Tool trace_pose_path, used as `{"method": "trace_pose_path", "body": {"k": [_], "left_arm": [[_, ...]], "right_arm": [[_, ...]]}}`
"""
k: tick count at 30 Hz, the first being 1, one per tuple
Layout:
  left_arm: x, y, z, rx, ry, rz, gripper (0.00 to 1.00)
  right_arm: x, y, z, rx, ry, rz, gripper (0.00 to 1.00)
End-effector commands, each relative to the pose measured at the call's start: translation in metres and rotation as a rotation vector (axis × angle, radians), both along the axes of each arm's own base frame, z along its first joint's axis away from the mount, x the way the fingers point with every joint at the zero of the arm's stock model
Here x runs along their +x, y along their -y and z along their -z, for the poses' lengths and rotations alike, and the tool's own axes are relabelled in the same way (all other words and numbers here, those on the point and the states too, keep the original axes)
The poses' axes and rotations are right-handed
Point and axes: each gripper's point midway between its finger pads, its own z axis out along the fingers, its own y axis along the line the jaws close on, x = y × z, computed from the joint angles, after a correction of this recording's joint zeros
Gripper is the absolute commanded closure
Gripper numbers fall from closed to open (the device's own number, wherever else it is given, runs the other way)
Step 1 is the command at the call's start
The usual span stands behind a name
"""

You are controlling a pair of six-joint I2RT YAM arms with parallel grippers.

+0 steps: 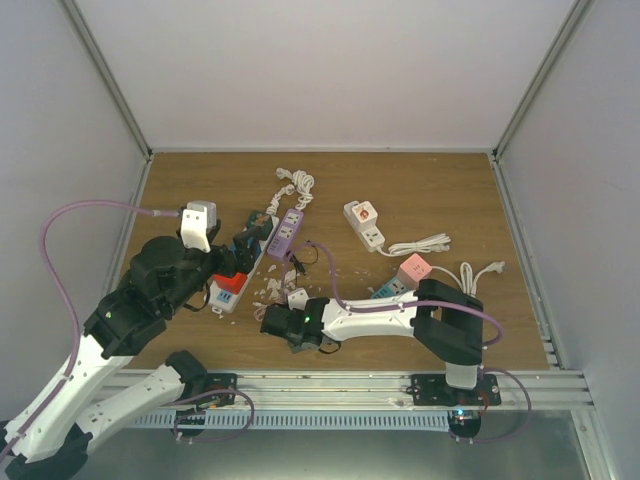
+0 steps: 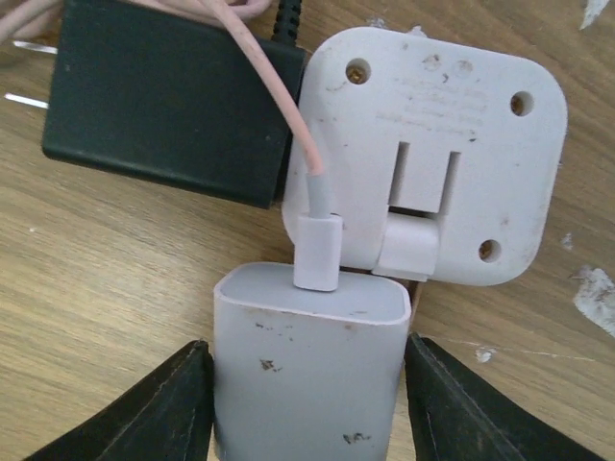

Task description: Insert the plug

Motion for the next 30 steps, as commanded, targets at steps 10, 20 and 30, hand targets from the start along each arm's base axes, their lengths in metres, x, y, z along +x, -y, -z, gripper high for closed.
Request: {"method": "trace_pose_path", "body": {"k": [10,20,30], "left_arm": [[0.001,-0.002,-0.008,-0.039,0.031,-0.008,0.01],[0.000,0.011,-0.007,-0.069,0.008,0.045,0.01],[-0.010,0.057,0.007,-0.107,-0.059,0.281,0.02]], "right_arm": [[0.015,-0.009,-0.013,0.034,0.067,-0.032,0.54],[0.057,-0.018,-0.122,0.315,0.308,-0.078,0.52],[0.098,0.035,-0.194,0.617,0.477,-0.196,0.51]]}}
